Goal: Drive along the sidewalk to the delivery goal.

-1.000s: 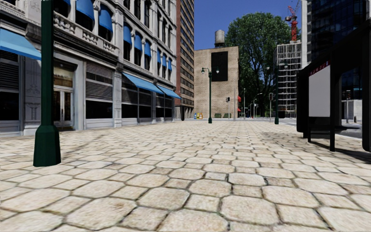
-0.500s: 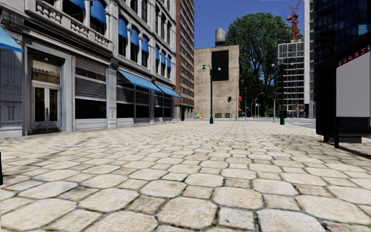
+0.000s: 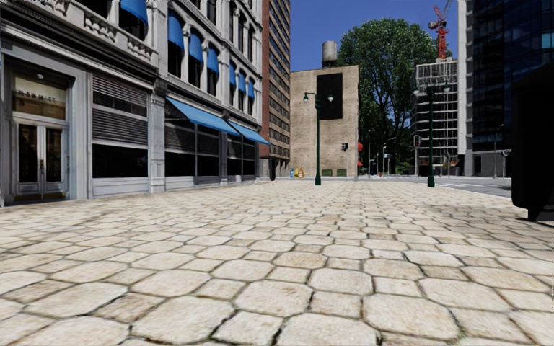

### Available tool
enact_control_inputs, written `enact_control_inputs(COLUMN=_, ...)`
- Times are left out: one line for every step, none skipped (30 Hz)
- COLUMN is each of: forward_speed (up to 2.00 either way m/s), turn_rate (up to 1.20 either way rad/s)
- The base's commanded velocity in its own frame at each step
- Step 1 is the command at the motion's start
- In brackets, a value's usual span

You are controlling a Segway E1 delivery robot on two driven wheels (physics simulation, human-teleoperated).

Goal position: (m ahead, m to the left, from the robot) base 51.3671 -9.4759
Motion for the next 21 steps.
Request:
enact_control_inputs(forward_speed=2.00, turn_rate=0.00)
enact_control_inputs(forward_speed=2.00, turn_rate=0.00)
enact_control_inputs(forward_speed=2.00, turn_rate=0.00)
enact_control_inputs(forward_speed=2.00, turn_rate=0.00)
enact_control_inputs(forward_speed=2.00, turn_rate=0.00)
enact_control_inputs(forward_speed=2.00, turn_rate=0.00)
enact_control_inputs(forward_speed=2.00, turn_rate=0.00)
enact_control_inputs(forward_speed=2.00, turn_rate=0.00)
enact_control_inputs(forward_speed=2.00, turn_rate=0.00)
enact_control_inputs(forward_speed=2.00, turn_rate=0.00)
enact_control_inputs(forward_speed=2.00, turn_rate=0.00)
enact_control_inputs(forward_speed=2.00, turn_rate=0.00)
enact_control_inputs(forward_speed=2.00, turn_rate=0.00)
enact_control_inputs(forward_speed=2.00, turn_rate=0.00)
enact_control_inputs(forward_speed=2.00, turn_rate=0.00)
enact_control_inputs(forward_speed=2.00, turn_rate=0.00)
enact_control_inputs(forward_speed=2.00, turn_rate=0.00)
enact_control_inputs(forward_speed=2.00, turn_rate=0.00)
enact_control_inputs(forward_speed=2.00, turn_rate=0.00)
enact_control_inputs(forward_speed=2.00, turn_rate=0.00)
enact_control_inputs(forward_speed=2.00, turn_rate=0.00)
